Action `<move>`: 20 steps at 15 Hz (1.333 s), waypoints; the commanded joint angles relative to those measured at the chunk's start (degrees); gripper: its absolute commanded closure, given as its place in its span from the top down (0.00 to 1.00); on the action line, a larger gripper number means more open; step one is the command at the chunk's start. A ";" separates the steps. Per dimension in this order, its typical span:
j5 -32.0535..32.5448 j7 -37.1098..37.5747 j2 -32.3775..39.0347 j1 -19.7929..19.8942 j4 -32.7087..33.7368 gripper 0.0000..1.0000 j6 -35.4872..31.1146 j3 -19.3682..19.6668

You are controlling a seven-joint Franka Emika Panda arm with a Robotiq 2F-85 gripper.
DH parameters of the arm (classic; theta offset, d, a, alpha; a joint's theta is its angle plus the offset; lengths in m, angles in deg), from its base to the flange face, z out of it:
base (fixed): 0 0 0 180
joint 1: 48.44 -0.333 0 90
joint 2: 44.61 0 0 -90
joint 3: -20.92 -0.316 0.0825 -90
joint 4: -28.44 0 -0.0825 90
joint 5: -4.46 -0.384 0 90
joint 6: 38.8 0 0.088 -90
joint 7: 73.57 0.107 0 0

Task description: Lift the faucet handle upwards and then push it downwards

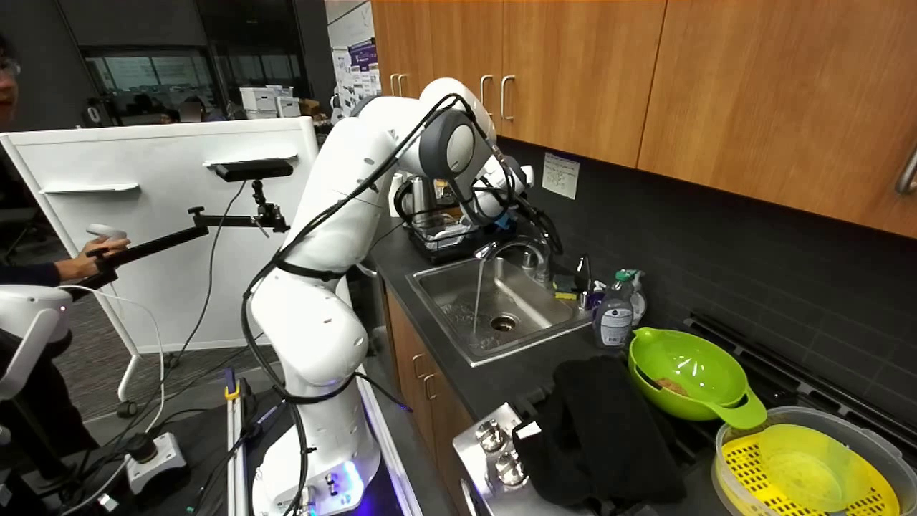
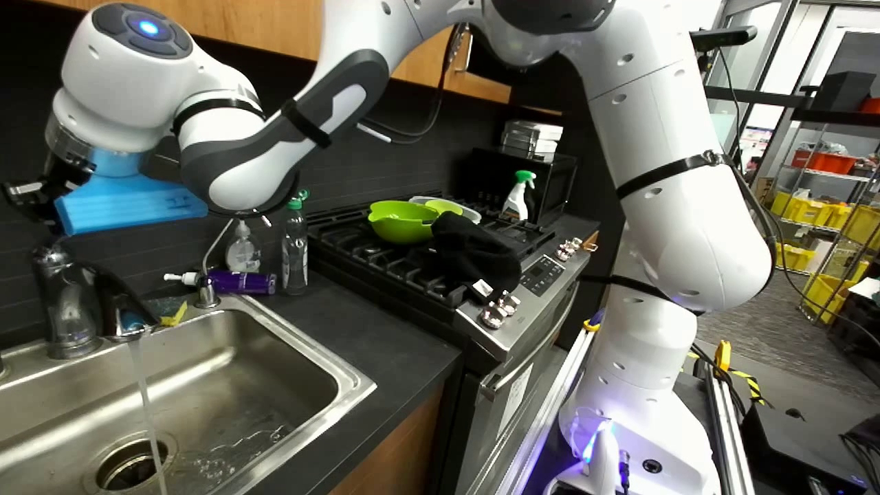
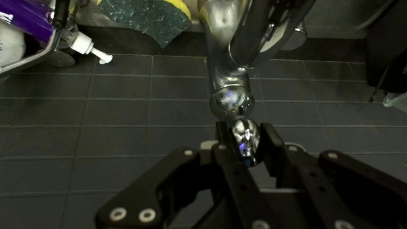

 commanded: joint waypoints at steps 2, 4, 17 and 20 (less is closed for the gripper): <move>-1.37 0.32 -3.40 1.16 -6.47 0.07 0.63 -0.50; -1.29 0.40 -3.32 1.40 -6.43 0.07 0.58 -0.25; -1.93 1.63 -3.69 2.31 -9.07 0.07 -0.51 -0.43; -2.23 1.52 -4.13 1.77 -11.38 0.07 -0.34 -1.52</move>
